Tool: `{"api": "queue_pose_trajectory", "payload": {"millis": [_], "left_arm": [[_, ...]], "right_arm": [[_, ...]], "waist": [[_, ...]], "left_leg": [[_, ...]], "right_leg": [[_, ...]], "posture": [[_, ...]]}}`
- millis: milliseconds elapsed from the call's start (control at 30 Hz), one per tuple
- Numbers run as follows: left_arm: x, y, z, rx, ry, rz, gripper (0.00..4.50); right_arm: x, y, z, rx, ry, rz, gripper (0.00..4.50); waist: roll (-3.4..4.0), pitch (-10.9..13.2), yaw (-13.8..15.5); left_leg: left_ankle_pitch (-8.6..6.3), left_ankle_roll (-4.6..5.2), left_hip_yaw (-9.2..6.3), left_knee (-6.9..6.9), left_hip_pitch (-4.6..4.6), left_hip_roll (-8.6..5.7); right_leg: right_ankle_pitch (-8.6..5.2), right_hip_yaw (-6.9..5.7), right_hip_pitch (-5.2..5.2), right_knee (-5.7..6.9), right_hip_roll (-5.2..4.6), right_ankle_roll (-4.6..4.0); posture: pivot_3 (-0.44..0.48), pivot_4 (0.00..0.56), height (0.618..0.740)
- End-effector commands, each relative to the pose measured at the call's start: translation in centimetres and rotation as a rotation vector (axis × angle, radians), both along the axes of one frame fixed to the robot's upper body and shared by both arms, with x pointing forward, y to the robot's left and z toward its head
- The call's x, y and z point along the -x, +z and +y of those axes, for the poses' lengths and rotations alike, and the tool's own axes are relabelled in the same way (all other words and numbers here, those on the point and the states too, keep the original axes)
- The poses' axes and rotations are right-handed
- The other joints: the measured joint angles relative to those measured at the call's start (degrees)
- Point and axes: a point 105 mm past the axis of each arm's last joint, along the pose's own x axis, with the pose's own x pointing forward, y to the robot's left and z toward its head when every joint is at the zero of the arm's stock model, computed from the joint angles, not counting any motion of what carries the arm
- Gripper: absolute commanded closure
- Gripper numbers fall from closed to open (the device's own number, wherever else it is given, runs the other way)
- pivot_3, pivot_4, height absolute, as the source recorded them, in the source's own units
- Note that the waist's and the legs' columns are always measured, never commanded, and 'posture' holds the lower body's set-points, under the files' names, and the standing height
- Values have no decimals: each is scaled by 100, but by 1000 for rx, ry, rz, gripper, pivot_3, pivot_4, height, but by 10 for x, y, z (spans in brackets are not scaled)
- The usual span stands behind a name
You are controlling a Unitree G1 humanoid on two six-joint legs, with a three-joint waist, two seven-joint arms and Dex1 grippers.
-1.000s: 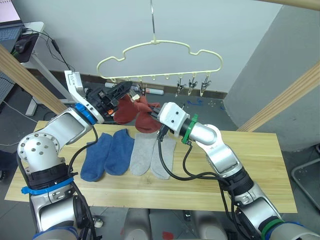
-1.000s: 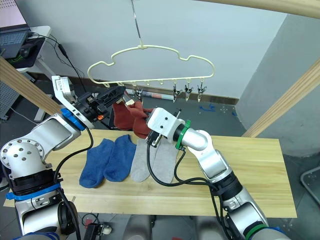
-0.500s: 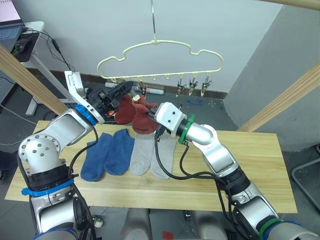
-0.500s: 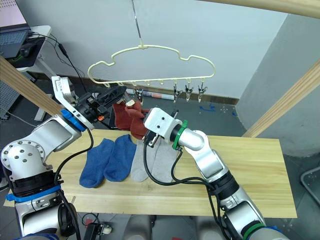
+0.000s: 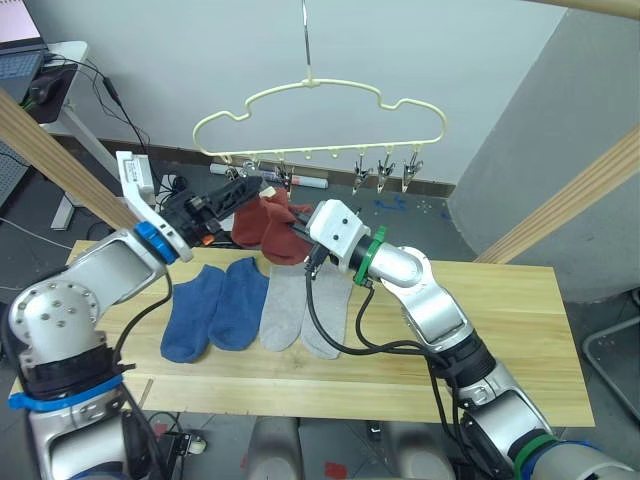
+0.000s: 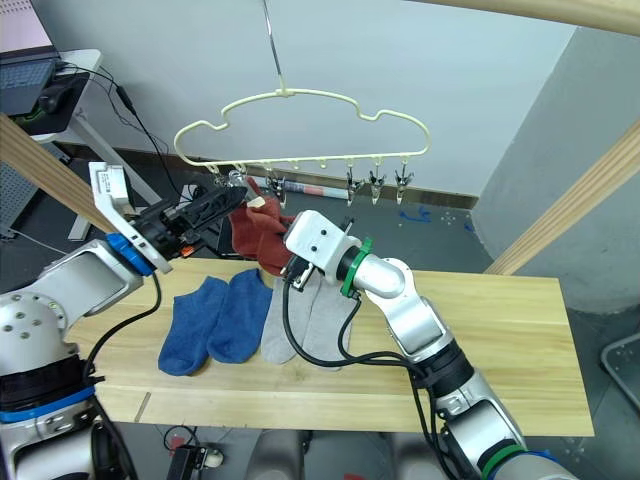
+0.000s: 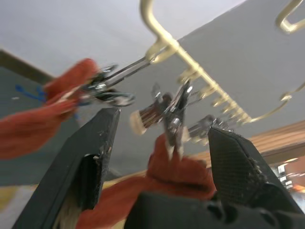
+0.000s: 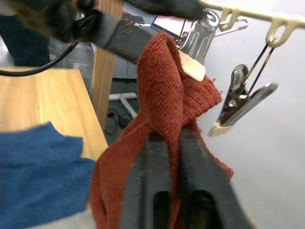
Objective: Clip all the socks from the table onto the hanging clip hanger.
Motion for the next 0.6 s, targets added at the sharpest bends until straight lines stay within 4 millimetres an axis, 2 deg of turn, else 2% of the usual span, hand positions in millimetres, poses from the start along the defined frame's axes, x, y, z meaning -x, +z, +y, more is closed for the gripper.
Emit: {"api": "queue_pose_trajectory", "payload": {"millis": [33, 133, 300, 433, 567, 600], "left_arm": [[16, 5, 3, -85, -24, -26, 1130], [23, -5, 0, -142, -30, -18, 1130], [31, -23, -12, -209, -29, -20, 1130], [32, -35, -21, -302, 14, -72, 1130], [21, -34, -28, -398, 143, -237, 1130], [20, -33, -33, -398, 148, -279, 1312]], "right_arm": [[5, -6, 1, -44, 30, 81, 2743], [7, -13, -1, -44, 37, 123, 1617], [9, -24, -13, -37, 22, 165, 36], [11, -31, -30, -35, -4, 197, 36], [15, -30, -58, -61, -30, 227, 36], [16, -28, -64, -73, -36, 231, 10]], "waist": [[1, 0, 0], [1, 1, 7], [3, 1, 12], [4, 2, 19], [9, 5, 38], [9, 5, 42]], "left_leg": [[-1, 0, 1, -1, 0, -1], [-1, 0, 4, -3, -1, -4], [-8, 14, 1, -3, -1, -2], [-9, 15, 5, -3, -2, -4], [-9, 15, 5, -4, -2, -5], [-9, 15, 6, -4, -2, -7]], "right_leg": [[-1, 1, 0, 0, -1, 1], [-10, 3, -2, -3, -3, 16], [-10, 1, -3, -1, -3, 16], [-11, 6, -3, -3, -3, 16], [-11, 6, -4, -5, -3, 16], [-11, 9, -3, -6, -3, 16]], "posture": [[88, 341, 740], [97, 341, 740], [100, 343, 740], [98, 344, 740], [93, 345, 740], [83, 347, 740]]}}
